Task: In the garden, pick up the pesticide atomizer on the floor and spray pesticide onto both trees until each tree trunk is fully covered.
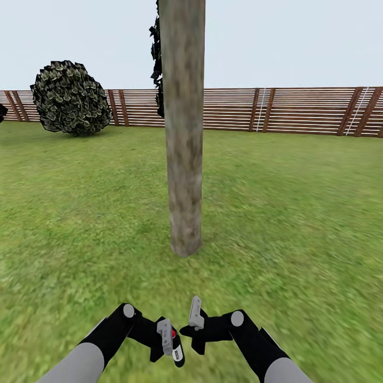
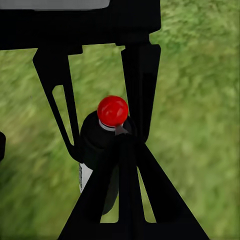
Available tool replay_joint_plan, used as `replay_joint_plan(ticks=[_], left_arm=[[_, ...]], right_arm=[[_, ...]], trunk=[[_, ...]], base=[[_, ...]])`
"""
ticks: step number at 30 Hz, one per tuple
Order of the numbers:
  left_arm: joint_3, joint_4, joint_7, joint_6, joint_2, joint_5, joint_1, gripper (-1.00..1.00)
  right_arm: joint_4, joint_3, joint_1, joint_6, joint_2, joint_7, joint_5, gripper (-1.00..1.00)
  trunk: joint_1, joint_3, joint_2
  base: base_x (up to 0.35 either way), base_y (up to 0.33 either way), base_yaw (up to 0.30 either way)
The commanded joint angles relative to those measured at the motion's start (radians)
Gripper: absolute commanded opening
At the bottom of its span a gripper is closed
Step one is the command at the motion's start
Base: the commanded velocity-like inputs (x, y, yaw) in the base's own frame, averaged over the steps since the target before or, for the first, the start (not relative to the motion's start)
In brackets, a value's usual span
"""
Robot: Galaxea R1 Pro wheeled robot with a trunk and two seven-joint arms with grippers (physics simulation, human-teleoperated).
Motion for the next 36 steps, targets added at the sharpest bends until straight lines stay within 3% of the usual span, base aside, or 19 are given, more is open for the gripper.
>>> replay_joint_plan(ticks=[1, 11, 18, 36], left_arm=[[0.001, -0.001, -0.001, -0.01, 0.0, -0.008, 0.0, -1.0], [0.003, -0.001, -0.001, -0.01, -0.003, -0.005, -0.002, -1.0], [0.002, -0.001, -0.001, -0.01, -0.003, 0.024, -0.001, -1.0], [0.004, 0.0, -0.001, -0.01, -0.003, 0.027, 0.0, -1.0]], right_arm=[[-0.001, -0.001, 0.0, -0.008, 0.0, 0.0, 0.01, -1.0], [-0.002, -0.001, 0.0, -0.008, 0.0, 0.0, 0.01, -1.0], [-0.002, -0.001, 0.0, -0.008, 0.0, 0.0, 0.01, -1.0], [-0.002, -0.001, 0.0, -0.008, 0.0, 0.0, 0.01, -1.0]], trunk=[[0.0, -0.001, 0.0], [0.0, -0.001, 0.0], [0.0, -0.001, 0.0], [0.0, -0.001, 0.0]], base=[[0.0, 0.0, 0.0], [0.0, 0.0, 0.0], [0.0, 0.0, 0.0], [0.0, 0.0, 0.0]])
